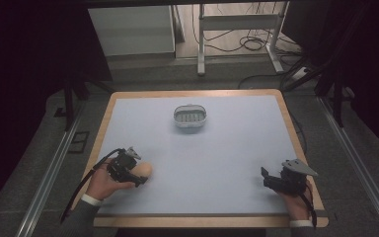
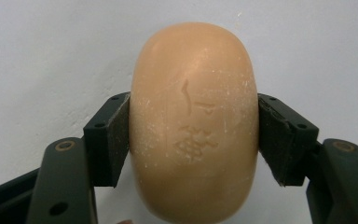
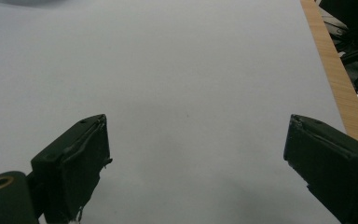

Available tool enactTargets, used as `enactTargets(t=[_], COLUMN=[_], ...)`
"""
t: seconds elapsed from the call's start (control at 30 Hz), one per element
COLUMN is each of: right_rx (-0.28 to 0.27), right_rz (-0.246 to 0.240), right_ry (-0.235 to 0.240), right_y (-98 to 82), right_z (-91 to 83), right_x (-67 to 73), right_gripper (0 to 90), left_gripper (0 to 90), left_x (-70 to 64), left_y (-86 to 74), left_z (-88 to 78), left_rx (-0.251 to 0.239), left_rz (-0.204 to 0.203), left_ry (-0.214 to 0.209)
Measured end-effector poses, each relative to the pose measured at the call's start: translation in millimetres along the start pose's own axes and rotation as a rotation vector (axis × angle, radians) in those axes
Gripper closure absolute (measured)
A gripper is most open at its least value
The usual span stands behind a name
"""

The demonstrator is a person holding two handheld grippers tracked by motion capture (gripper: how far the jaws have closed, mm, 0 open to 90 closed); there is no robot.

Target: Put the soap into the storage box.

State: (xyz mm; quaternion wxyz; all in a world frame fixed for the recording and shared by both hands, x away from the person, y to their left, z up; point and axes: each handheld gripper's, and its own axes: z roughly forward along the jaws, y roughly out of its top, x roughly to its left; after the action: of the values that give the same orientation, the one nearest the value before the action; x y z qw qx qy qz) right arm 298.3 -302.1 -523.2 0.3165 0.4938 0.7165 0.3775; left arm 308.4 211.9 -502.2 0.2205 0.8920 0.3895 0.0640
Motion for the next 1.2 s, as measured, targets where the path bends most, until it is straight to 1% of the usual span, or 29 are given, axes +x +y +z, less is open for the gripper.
enactTargets(t=[0.37,0.67,0.77,0.9,1.03,1.13,1.2], right_rx=[-0.001,-0.009,-0.012,-0.012,-0.016,-0.017,-0.02], right_rz=[0.004,0.005,0.007,0.009,0.013,0.004,0.01], right_ry=[-0.008,-0.01,-0.01,-0.004,0.007,0.009,0.009], right_y=[-0.2,0.2,0.3,0.4,1.1,1.5,1.7], right_z=[-0.3,-1.3,-1.5,-1.4,-0.5,-0.7,-0.7], right_x=[-1.0,-1.4,-1.4,0.0,2.6,3.4,2.9], right_gripper=[6.7,6.7,6.7,6.7,6.7,6.7,6.7], left_gripper=[32.7,32.7,32.7,32.7,32.7,32.7,32.7], left_x=[2.7,3.5,4.1,6.3,8.5,10.1,10.9], left_y=[4.0,11.1,12.6,17.2,24.1,27.7,28.7], left_z=[-3.5,-9.7,-10.5,-14.6,-22.5,-24.4,-24.5], left_rx=[-0.012,-0.023,-0.024,-0.029,-0.037,-0.038,-0.036], left_rz=[-0.003,0.004,0.005,0.004,0.007,0.008,0.009], left_ry=[-0.001,0.0,-0.007,-0.009,-0.01,-0.006,-0.006])
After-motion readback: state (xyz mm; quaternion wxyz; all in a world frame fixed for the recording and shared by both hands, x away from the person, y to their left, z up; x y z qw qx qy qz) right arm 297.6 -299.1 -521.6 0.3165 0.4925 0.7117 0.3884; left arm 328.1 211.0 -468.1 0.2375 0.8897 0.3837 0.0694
